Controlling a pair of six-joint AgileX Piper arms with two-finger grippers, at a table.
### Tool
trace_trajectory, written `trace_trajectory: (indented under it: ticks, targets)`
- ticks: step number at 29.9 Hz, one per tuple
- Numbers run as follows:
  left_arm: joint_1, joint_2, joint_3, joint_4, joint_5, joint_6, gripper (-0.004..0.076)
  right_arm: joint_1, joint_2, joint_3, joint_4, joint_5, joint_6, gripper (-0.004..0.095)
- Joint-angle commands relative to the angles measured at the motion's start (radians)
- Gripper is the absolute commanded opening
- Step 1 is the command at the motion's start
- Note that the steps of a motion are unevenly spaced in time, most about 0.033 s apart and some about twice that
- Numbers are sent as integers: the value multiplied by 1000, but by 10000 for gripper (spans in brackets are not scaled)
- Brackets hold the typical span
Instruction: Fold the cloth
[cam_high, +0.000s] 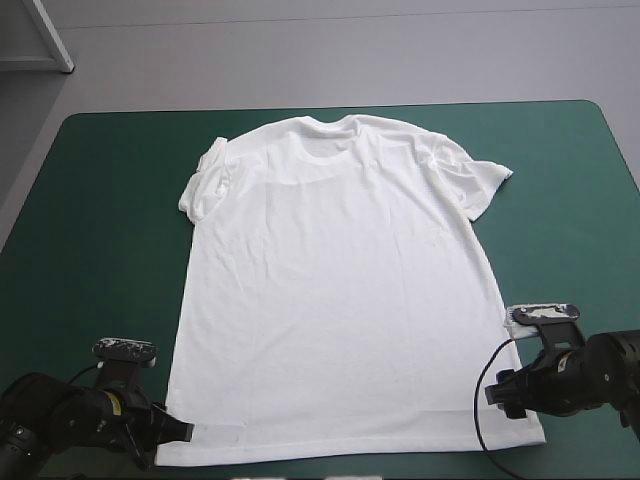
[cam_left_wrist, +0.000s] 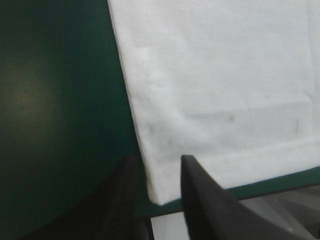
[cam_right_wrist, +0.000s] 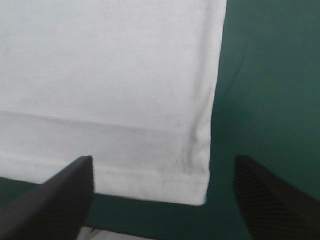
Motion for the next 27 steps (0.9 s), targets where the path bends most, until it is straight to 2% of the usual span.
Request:
trace_trajectory:
  ticks: [1, 3, 8, 12, 17, 19, 23, 27]
  targets:
    - [1, 5, -23, -15, -52, -2, 449, -6, -12, -25, 7, -87, -7, 939]
    - [1, 8, -31, -12, -101, -2, 500, -6, -12, -32, 7, -124, 13, 922]
    - [1, 113, -160, 116, -191, -10, 498, -6, 2, -90, -9, -130, 28, 889]
    - [1, 260, -273, 201, -266, -2, 476, -6, 7, -142, -33, -111, 36, 888]
    - [85, 445, -312, 202, -514, -31, 445, -6, 7, -229, -45, -28, 36, 888]
    - [167, 530, -340, 133, -579, 11, 445, -6, 7, -250, -48, -16, 49, 888]
    - [302, 680, -441, -21, -596, 185, 445, -6, 7, -257, -48, -16, 60, 888]
    - [348, 799, -558, -147, -618, 317, 445, -6, 10, -257, -52, -36, 60, 888]
